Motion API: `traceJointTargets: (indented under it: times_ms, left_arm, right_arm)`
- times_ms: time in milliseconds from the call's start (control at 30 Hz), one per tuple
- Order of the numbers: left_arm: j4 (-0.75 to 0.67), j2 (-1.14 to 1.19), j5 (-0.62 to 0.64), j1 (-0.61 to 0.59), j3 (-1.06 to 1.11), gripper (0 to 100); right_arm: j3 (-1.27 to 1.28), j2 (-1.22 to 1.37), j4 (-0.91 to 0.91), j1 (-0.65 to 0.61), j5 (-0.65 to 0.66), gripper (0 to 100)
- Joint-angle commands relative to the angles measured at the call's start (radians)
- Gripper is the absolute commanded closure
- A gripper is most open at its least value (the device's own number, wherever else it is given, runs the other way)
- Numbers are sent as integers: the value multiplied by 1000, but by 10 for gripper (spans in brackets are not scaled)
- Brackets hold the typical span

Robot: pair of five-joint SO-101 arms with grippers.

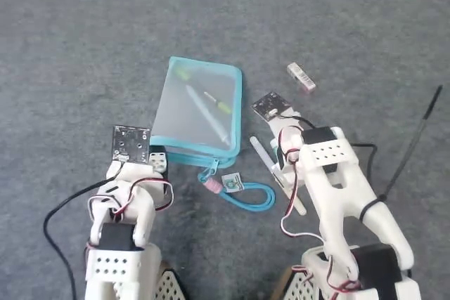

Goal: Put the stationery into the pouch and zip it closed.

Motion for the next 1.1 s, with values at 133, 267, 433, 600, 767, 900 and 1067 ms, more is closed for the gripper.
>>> traceJointTargets:
  times_ms: [133,267,433,600,767,900,1067]
  left_arm:
    - [-29,-6,2,8,-36,988]
    - [-29,-6,2,8,-35,988]
    - [-29,-6,2,8,-35,988]
    - [-29,-6,2,8,-35,988]
    - [-31,-6,6,9,-35,988]
    - [-31,-6,6,9,-33,988]
    - [-94,-6,6,9,-5,988]
  right_arm:
    - [-5,-47,-41,-12,3,834]
    - [-29,41,-42,-13,3,834]
    - [-91,176,-45,-5,2,836]
    - [-107,228,-47,-4,2,879]
    - [-109,225,-36,28,-8,995]
    - [-109,133,35,101,-12,991]
    - [-110,-163,211,56,-11,991]
